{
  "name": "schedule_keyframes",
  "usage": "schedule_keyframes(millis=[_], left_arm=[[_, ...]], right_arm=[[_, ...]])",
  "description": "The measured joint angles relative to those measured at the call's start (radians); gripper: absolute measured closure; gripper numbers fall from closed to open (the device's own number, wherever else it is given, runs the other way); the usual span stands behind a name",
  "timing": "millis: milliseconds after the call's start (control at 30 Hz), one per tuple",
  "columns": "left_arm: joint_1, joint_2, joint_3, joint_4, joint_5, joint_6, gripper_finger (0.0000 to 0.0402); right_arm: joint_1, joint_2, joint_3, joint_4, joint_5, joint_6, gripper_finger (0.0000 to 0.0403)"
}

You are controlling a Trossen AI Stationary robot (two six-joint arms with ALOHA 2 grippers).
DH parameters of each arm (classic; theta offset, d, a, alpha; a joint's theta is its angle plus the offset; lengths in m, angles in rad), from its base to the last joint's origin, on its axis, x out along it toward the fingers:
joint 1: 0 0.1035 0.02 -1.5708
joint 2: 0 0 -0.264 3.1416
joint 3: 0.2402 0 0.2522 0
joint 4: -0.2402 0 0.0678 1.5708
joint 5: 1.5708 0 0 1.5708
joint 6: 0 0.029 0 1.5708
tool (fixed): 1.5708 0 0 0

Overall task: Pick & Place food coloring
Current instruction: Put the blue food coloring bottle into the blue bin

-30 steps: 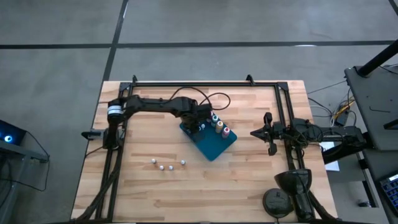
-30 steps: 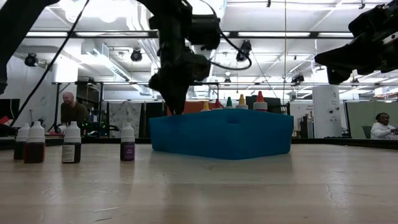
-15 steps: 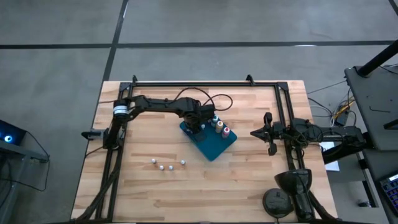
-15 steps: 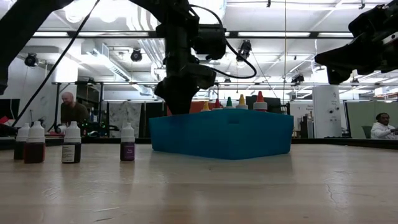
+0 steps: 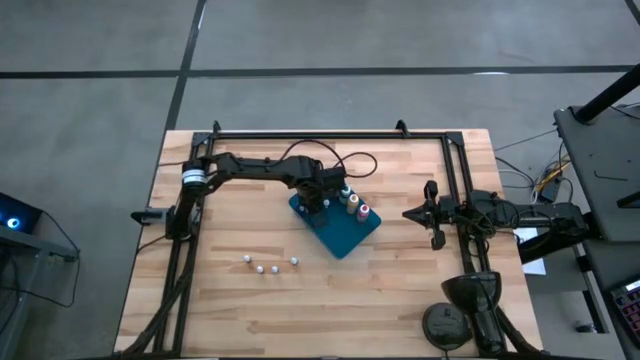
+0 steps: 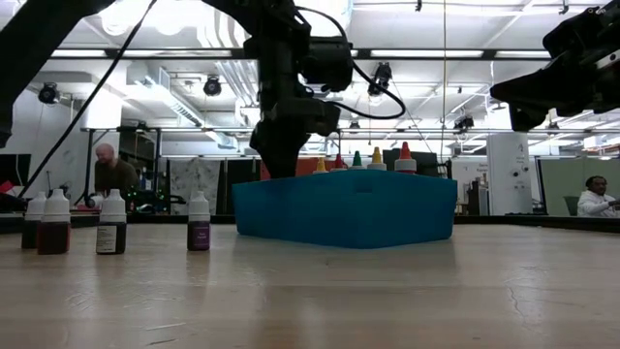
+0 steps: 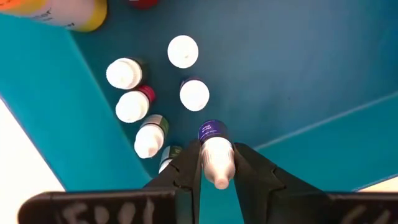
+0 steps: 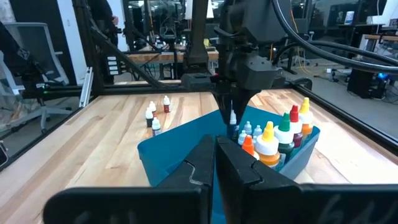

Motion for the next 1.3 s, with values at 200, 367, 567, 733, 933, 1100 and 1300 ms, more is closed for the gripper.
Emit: schedule_keyframes(millis=[200, 367, 567, 733, 933, 1100, 1300], left_arm=[[0.001, 0.000, -0.001, 0.008, -0.013, 0.020, 0.0351], [0.006, 0.000, -0.004, 0.015, -0.021, 0.024, 0.0351], [0.007, 0.012, -0.005, 0.014, -0.020, 0.025, 0.0351], [0.008, 0.043, -0.006, 0.015, -0.020, 0.024, 0.0351], [0.008, 0.057, -0.002, 0.015, -0.020, 0.024, 0.0351], [0.009, 0.057, -0.003, 0.015, -0.020, 0.024, 0.0351], [0.010, 0.057, -0.004, 0.020, -0.020, 0.025, 0.0351]], right_arm=[[0.000, 0.000, 0.000, 0.000, 0.000, 0.001, 0.0394], [0.000, 0.000, 0.000, 0.000, 0.000, 0.002, 0.0394], [0.000, 0.000, 0.000, 0.000, 0.000, 0.000, 0.0394], [0.000, 0.000, 0.000, 0.000, 0.000, 0.000, 0.0394], [0.000, 0.000, 0.000, 0.000, 0.000, 0.001, 0.0394], [0.000, 0.000, 0.000, 0.000, 0.000, 0.002, 0.0394], [0.000, 0.000, 0.000, 0.000, 0.000, 0.000, 0.0394]])
